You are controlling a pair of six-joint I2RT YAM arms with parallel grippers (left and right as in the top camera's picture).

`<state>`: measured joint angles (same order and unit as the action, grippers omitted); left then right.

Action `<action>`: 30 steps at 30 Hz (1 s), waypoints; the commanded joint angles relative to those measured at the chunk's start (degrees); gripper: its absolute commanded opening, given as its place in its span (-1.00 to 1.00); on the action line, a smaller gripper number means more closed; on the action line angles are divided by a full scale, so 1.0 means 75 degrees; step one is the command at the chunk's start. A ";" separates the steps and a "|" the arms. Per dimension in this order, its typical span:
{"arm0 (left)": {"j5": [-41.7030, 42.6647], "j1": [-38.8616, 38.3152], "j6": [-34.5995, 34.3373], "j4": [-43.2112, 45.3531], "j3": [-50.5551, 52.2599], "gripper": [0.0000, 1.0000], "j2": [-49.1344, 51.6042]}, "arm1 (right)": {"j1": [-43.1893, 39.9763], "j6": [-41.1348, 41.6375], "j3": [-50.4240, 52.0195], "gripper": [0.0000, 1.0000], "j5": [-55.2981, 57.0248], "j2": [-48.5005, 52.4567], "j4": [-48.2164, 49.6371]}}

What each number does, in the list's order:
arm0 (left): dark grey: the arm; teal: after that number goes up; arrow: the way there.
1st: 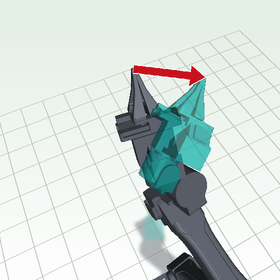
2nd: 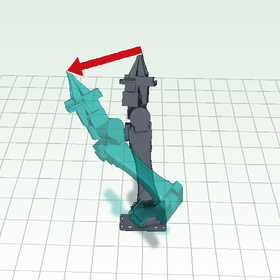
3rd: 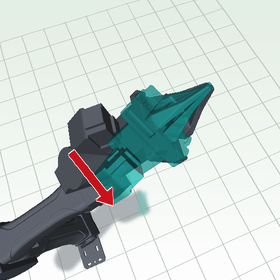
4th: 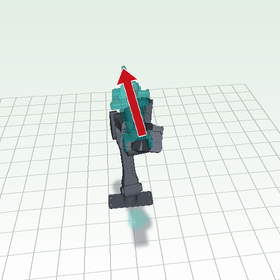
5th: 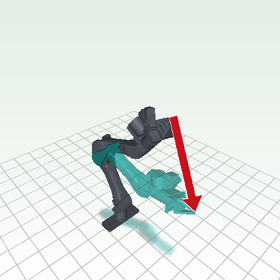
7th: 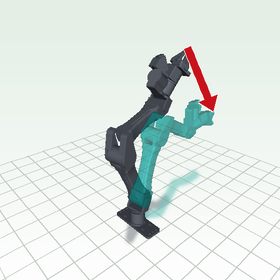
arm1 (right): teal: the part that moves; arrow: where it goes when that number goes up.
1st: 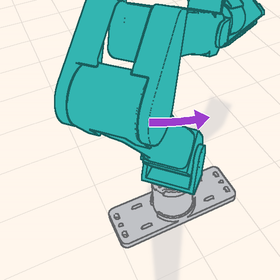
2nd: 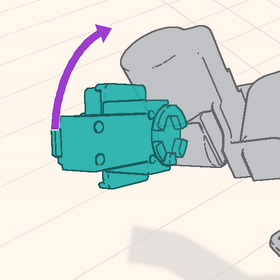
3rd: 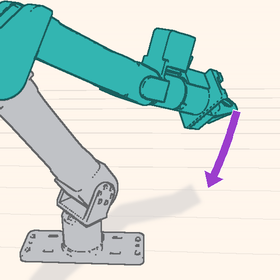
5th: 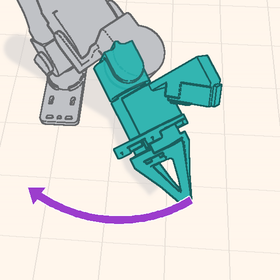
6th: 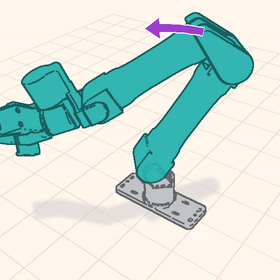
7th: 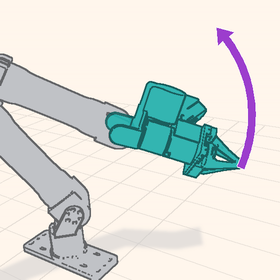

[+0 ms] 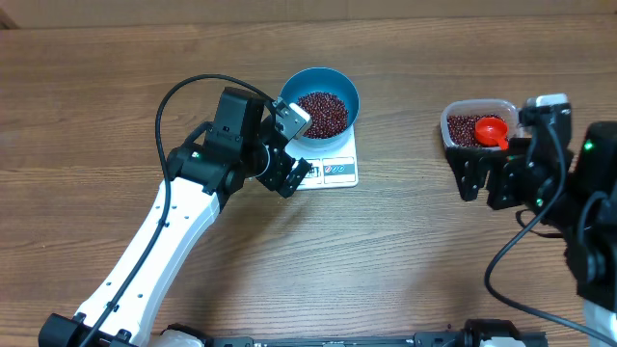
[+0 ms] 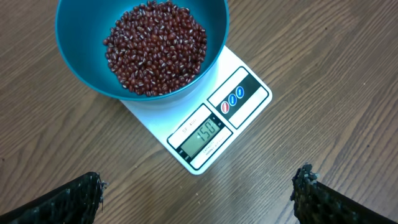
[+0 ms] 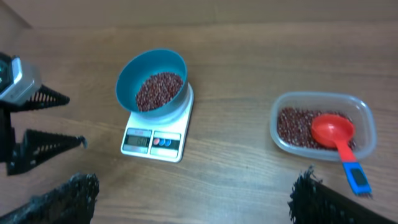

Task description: Scoop item into bowl and weigh 150g on scale

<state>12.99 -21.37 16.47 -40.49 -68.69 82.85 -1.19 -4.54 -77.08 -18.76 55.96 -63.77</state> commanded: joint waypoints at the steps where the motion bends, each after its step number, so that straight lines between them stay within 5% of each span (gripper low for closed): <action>1: -0.0041 -0.0003 0.0029 0.0023 -0.0157 0.99 -0.0003 | 0.0289 -0.0038 0.0705 1.00 0.0099 -0.0530 0.0539; 30: -0.0041 -0.0003 0.0029 0.0023 -0.0157 0.99 -0.0003 | 0.0851 -0.0032 0.6525 1.00 0.0388 -0.4820 0.5619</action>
<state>12.99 -21.39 16.49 -40.51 -68.66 82.85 4.91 -4.56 -31.53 -16.53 22.52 -24.12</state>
